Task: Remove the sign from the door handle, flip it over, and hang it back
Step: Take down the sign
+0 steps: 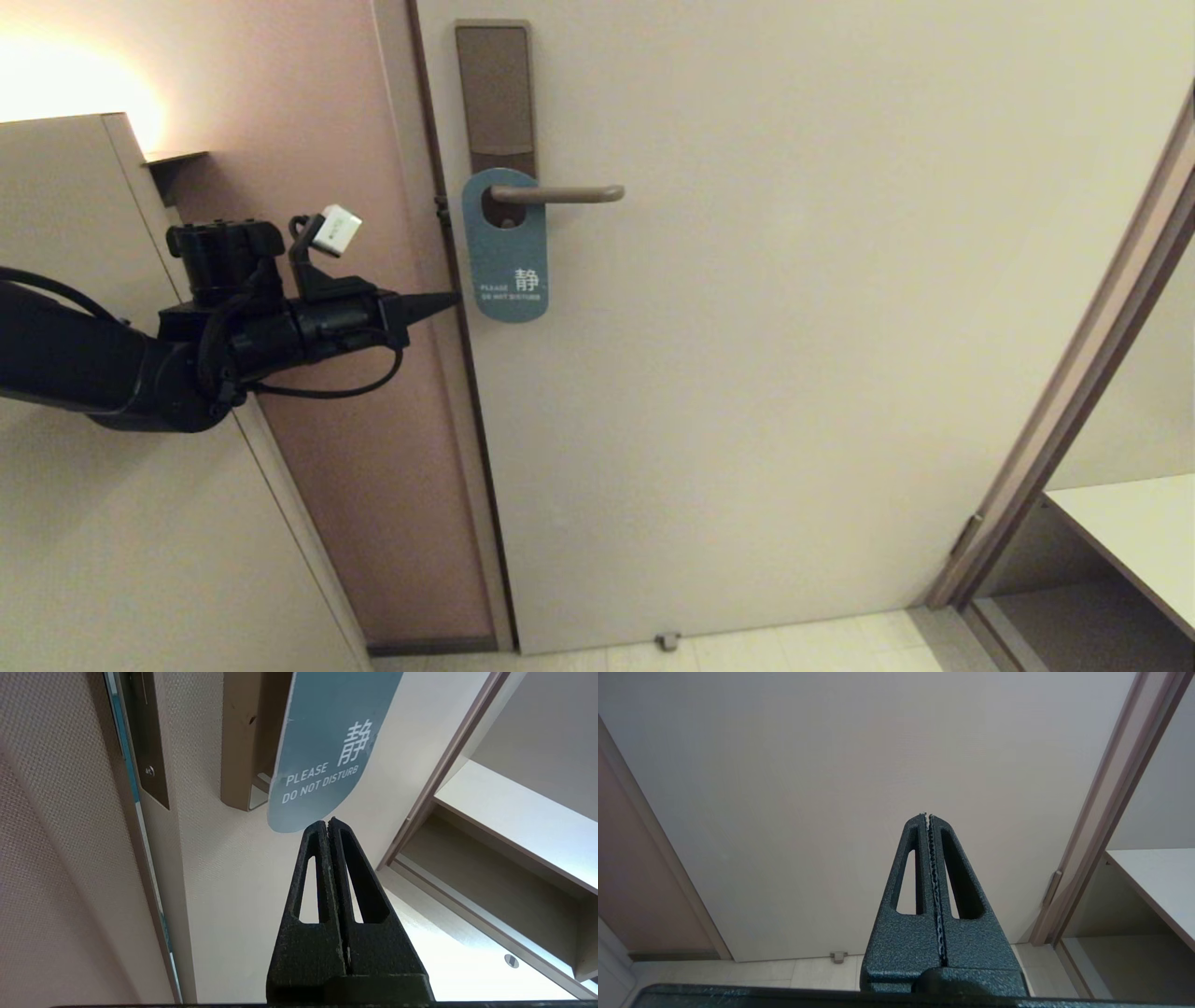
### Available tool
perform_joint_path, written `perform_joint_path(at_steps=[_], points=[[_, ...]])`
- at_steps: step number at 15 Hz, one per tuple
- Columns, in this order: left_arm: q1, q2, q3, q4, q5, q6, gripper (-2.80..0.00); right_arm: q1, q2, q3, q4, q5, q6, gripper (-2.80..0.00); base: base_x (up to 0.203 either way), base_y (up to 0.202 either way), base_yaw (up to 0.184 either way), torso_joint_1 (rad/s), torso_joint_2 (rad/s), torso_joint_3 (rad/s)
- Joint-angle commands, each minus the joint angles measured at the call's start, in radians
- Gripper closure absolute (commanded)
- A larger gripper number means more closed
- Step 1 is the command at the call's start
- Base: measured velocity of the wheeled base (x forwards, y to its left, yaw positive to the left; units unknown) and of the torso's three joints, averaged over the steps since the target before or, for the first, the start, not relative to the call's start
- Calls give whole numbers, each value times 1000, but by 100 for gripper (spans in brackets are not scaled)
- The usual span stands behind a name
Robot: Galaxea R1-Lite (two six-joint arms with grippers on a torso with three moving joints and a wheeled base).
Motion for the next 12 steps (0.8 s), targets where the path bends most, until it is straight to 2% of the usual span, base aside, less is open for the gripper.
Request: perform_joint_path(at_steps=[1,6,7,10,12], points=[[0,11,-6,-4,-5,-1,0,0,0,0,-1,0,0,0,0,0,0,0,0,0],[0,17,-3,-4,-4,-3,0,0,0,0,-1,0,0,0,0,0,0,0,0,0],[0,16,-1,-4,-4,-3,-280,0,0,0,-1,0,0,0,0,0,0,0,0,0],[0,20,-1,-15,-10,-3,-280,0,0,0,-1,0,0,0,0,0,0,0,0,0],[6,16,0,-14,-58,-3,-280,0,0,0,-1,0,0,0,0,0,0,0,0,0]])
